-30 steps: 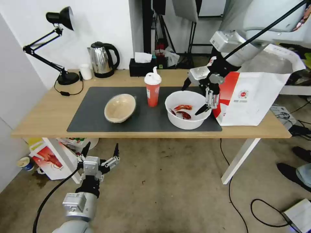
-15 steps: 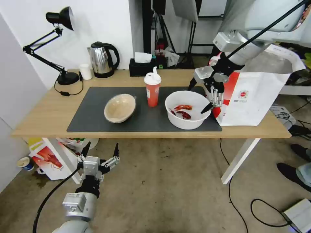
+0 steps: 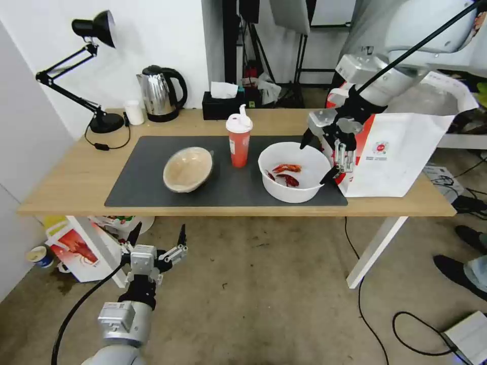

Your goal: Pick up the trash from the table and place it into the takeout bag.

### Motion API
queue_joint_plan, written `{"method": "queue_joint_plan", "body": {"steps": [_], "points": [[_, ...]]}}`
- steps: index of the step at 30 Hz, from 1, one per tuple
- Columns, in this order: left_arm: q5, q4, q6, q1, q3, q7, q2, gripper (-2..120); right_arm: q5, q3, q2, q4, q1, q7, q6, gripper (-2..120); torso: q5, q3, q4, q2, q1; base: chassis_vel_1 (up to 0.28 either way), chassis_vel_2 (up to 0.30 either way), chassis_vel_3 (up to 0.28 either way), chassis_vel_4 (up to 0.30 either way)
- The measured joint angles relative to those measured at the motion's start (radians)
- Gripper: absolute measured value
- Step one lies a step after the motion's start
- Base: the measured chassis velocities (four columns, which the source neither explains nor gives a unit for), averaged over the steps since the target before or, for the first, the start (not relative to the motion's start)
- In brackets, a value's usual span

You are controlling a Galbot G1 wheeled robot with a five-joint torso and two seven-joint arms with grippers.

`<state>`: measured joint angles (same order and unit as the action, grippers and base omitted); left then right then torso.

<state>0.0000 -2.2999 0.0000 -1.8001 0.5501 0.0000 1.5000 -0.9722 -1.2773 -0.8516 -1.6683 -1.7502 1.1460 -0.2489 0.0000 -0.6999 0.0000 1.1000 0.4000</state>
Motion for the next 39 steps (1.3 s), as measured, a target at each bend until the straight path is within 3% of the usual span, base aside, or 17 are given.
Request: {"method": "queue_joint_plan", "body": {"steps": [13,39], "points": [[0.000,0.000,0.000,0.000,0.000,0.000,0.000,100,-0.016,0.070,0.033,-0.063,0.043,0.004,-0.010,100,0.0002,0.000,0.0000,0.000,0.000,0.000,0.000,0.000,0.000],[0.000,0.000,0.000,0.000,0.000,0.000,0.000,100,0.049,0.022,0.042,0.005,-0.062,0.004,-0.013,100,-0.0001,0.000,0.0001,0.000,0.000,0.000,0.000,0.000,0.000]]}}
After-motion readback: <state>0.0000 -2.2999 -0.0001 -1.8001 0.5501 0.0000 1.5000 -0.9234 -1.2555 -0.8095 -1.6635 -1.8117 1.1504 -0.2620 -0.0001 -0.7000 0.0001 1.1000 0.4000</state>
